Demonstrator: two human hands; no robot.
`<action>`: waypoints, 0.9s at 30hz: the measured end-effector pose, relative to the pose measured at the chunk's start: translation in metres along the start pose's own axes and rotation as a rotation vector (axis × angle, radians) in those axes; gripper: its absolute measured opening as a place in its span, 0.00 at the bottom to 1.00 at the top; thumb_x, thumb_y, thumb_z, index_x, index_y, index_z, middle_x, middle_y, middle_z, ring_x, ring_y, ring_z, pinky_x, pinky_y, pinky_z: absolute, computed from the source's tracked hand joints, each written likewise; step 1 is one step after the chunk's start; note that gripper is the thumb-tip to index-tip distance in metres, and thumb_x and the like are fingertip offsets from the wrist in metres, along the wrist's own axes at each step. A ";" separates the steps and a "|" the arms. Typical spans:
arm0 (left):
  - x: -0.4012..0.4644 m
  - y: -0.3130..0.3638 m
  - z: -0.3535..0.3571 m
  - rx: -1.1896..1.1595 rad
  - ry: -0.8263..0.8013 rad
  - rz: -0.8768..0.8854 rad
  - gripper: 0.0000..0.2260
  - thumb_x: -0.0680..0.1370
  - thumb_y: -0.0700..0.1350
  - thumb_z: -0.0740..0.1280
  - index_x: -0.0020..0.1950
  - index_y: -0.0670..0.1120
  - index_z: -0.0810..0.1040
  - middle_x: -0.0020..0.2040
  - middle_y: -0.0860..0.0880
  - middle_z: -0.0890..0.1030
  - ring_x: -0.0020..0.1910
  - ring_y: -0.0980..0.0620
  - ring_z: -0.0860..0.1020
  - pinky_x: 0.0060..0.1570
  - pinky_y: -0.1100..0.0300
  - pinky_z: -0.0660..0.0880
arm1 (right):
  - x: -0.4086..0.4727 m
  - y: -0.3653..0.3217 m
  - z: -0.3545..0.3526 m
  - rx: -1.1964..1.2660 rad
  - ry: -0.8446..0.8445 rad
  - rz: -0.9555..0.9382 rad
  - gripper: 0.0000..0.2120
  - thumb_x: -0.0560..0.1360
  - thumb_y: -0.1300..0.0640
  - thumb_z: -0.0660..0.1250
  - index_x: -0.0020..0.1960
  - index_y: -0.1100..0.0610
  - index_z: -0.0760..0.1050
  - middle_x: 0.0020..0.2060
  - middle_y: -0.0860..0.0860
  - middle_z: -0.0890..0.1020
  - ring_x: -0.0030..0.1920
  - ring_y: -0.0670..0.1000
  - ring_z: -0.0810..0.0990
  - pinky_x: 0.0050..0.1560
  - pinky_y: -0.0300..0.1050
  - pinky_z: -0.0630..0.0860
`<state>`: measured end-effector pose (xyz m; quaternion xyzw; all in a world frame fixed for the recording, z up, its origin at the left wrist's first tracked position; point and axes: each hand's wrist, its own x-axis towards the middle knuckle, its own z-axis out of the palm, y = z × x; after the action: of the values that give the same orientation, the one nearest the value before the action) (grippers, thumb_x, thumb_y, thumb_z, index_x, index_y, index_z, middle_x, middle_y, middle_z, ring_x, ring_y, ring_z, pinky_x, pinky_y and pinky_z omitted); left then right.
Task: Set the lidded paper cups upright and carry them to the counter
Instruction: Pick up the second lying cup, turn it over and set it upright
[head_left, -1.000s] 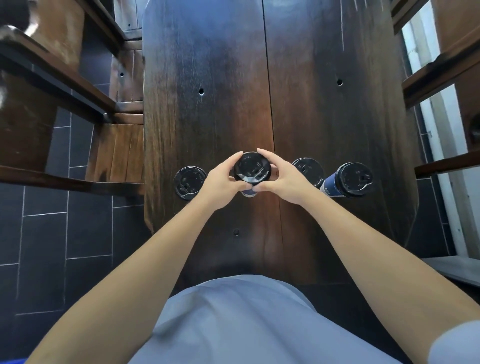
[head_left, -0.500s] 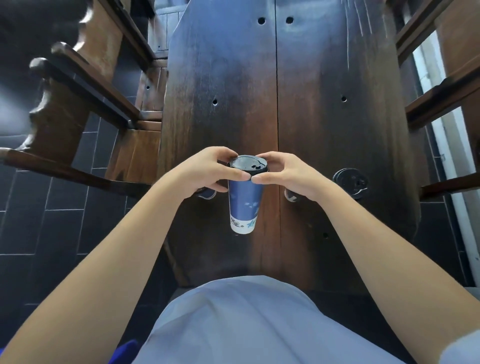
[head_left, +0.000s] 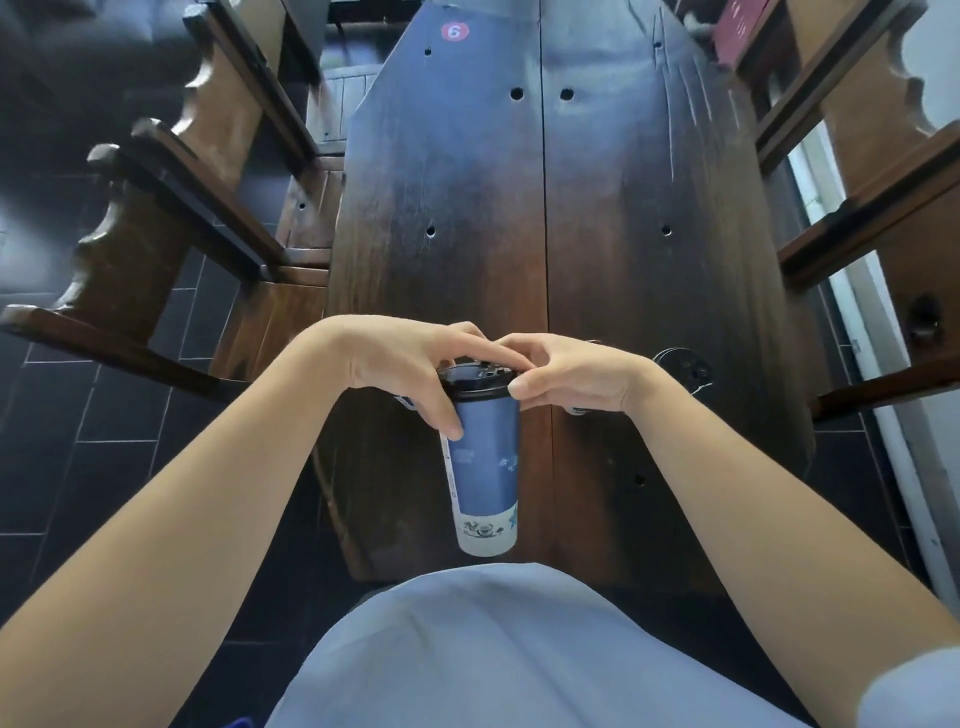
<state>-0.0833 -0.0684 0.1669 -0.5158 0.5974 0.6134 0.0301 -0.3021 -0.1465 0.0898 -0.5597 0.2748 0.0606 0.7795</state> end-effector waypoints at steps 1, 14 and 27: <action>-0.004 0.001 0.000 0.036 0.004 -0.018 0.38 0.70 0.43 0.82 0.72 0.67 0.71 0.69 0.57 0.68 0.67 0.51 0.73 0.64 0.53 0.80 | 0.002 0.000 0.006 0.005 0.000 0.006 0.38 0.66 0.50 0.78 0.72 0.57 0.69 0.67 0.57 0.77 0.66 0.54 0.79 0.61 0.48 0.79; -0.048 -0.064 0.008 -0.796 0.578 0.321 0.30 0.69 0.36 0.78 0.66 0.57 0.77 0.61 0.45 0.77 0.55 0.43 0.84 0.50 0.41 0.84 | -0.037 -0.016 0.071 0.077 0.536 -0.239 0.28 0.72 0.55 0.76 0.70 0.44 0.73 0.61 0.53 0.79 0.57 0.52 0.83 0.52 0.45 0.82; -0.037 -0.045 0.017 -0.804 0.681 0.514 0.40 0.65 0.42 0.82 0.74 0.59 0.74 0.70 0.48 0.76 0.68 0.40 0.78 0.68 0.38 0.75 | -0.068 -0.043 0.033 0.012 0.642 -0.399 0.26 0.73 0.64 0.75 0.68 0.50 0.73 0.55 0.52 0.82 0.59 0.54 0.83 0.56 0.50 0.83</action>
<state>-0.0473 -0.0215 0.1558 -0.4933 0.3998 0.5792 -0.5112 -0.3300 -0.1181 0.1672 -0.5880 0.3910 -0.2726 0.6535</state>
